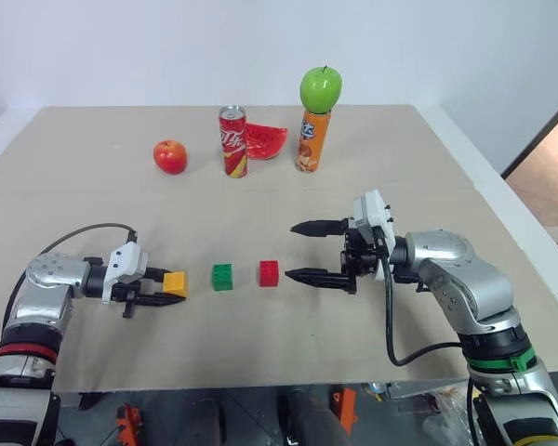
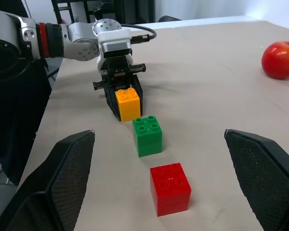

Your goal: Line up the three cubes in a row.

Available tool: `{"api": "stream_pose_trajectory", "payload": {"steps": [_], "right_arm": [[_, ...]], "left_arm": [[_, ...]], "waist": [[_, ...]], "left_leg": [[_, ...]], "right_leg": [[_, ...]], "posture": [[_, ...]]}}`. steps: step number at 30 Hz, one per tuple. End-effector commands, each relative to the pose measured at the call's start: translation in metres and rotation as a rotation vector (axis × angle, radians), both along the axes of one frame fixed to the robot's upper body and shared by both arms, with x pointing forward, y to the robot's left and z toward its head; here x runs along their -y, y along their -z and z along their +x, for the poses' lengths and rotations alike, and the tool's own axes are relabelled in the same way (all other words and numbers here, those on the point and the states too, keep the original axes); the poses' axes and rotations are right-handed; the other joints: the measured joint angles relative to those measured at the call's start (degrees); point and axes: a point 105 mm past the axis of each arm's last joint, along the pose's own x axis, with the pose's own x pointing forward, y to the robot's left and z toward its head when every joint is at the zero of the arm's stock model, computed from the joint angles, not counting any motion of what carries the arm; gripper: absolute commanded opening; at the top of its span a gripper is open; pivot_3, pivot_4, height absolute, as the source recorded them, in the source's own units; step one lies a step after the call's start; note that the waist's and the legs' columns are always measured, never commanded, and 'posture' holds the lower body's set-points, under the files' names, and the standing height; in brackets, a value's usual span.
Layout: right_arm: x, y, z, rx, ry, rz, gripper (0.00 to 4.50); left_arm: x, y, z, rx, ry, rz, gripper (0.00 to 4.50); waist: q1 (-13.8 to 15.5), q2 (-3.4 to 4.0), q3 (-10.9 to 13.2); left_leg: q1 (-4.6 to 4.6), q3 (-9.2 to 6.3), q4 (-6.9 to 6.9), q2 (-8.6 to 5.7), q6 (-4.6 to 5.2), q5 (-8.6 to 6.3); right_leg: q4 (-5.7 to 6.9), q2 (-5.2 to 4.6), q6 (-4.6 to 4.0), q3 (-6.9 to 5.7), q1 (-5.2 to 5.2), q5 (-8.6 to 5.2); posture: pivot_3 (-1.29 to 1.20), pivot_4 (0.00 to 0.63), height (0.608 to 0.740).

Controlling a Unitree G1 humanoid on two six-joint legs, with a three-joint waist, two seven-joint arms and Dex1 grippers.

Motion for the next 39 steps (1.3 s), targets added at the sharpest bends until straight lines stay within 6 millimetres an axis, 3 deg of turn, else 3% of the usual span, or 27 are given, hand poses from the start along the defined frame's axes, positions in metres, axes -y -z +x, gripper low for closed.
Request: {"api": "stream_pose_trajectory", "payload": {"steps": [1, 4, 6, 12, 23, 29, 32, 39], "right_arm": [[0.000, -0.011, -0.006, 0.058, -0.014, 0.007, 4.50], [0.000, -0.011, -0.006, 0.056, -0.015, 0.006, 4.50], [0.000, -0.010, -0.006, 0.055, -0.015, 0.005, 4.50], [-0.001, -0.010, -0.006, 0.056, -0.019, 0.006, 4.50], [-0.003, -0.010, -0.004, 0.057, -0.028, 0.015, 4.50], [-0.002, -0.017, 0.002, 0.068, -0.009, 0.047, 4.50], [0.004, -0.020, 0.014, 0.113, 0.075, 0.056, 4.50], [0.033, -0.010, 0.045, 0.163, 0.316, 0.054, 4.50]], "left_arm": [[0.001, 0.002, 0.002, 0.017, 0.010, 0.031, 1.34], [0.000, 0.004, 0.004, -0.006, -0.001, 0.045, 1.34], [-0.001, 0.003, 0.005, -0.002, -0.009, 0.052, 2.40], [-0.004, -0.007, 0.008, 0.032, -0.035, 0.042, 4.39], [-0.014, -0.044, -0.015, 0.050, -0.113, -0.031, 4.45], [-0.012, -0.087, -0.009, 0.081, -0.334, -0.239, 4.45], [-0.023, -0.101, 0.004, 0.149, -0.535, -0.345, 4.45], [-0.043, -0.073, 0.010, 0.233, -0.933, -0.372, 4.45]], "waist": [[0.0, 0.00, 0.0], [0.0, 0.00, 0.0], [0.0, 0.00, 0.0], [0.0, 0.00, 0.0], [-0.1, 0.02, 0.0], [-0.1, 0.02, 0.0], [-0.1, 0.02, 0.0], [-0.1, 0.00, 0.0]], "left_leg": [[0.00, 0.00, 0.02, 0.00, 0.00, 0.00], [0.00, 0.00, 0.04, -0.02, 0.00, 0.00], [0.03, 0.00, 0.05, -0.02, 0.01, 0.01], [0.02, 0.01, 0.04, -0.01, 0.02, 0.01], [-0.02, -0.01, -0.09, 0.19, 0.08, -0.05], [0.00, 0.00, -0.06, 0.21, 0.06, -0.04], [0.02, 0.00, -0.07, 0.20, 0.06, -0.04], [0.05, 0.06, -0.10, 0.17, 0.05, -0.05]], "right_leg": [[0.00, 0.00, 0.01, 0.00, 0.00, 0.01], [0.00, -0.02, 0.03, 0.01, 0.02, 0.02], [0.01, -0.02, 0.05, 0.01, 0.04, 0.04], [0.01, 0.00, 0.04, 0.02, 0.02, 0.02], [0.03, 0.11, -0.12, -0.05, -0.09, -0.16], [0.03, 0.11, -0.09, -0.06, -0.06, -0.11], [0.03, 0.10, -0.09, -0.05, -0.05, -0.11], [0.02, 0.07, -0.11, 0.04, -0.04, -0.10]], "posture": [[0.00, 0.150, 0.740], [0.00, 0.150, 0.740], [0.00, 0.150, 0.740], [0.00, 0.150, 0.740], [0.00, 0.150, 0.740], [0.00, 0.150, 0.740], [0.00, 0.150, 0.740], [0.00, 0.150, 0.740]]}}
